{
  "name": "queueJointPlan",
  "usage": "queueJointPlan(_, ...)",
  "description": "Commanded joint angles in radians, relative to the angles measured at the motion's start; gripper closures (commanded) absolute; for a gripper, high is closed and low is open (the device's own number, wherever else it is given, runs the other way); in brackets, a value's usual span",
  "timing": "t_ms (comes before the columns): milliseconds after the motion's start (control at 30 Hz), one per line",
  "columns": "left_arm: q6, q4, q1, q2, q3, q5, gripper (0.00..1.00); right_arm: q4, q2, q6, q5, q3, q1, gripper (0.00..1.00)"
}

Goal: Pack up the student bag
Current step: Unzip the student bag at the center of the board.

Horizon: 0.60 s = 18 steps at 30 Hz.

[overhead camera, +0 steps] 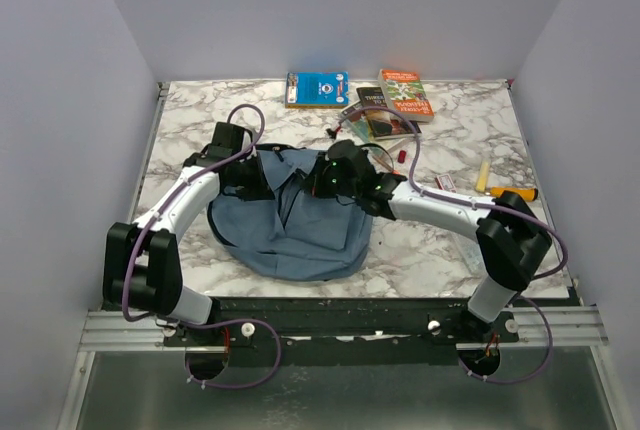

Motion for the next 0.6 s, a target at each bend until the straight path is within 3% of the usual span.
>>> queueJointPlan(0,-0.008,-0.004,0.002,0.019,0.028,0.053,1.00,0.293,-0.045,0.201,-0.486,-0.099,-0.113,1.00)
queueJointPlan(300,0.006,0.025,0.002,-0.087,0.013,0.009,1.00,0.052,0.005,0.077,-0.413,-0.020,-0.127,1.00)
queueJointPlan(567,0.008,0.052,0.000,-0.089,0.002,0.054,1.00,0.077,0.024,0.073,-0.514,0.007,-0.127,1.00)
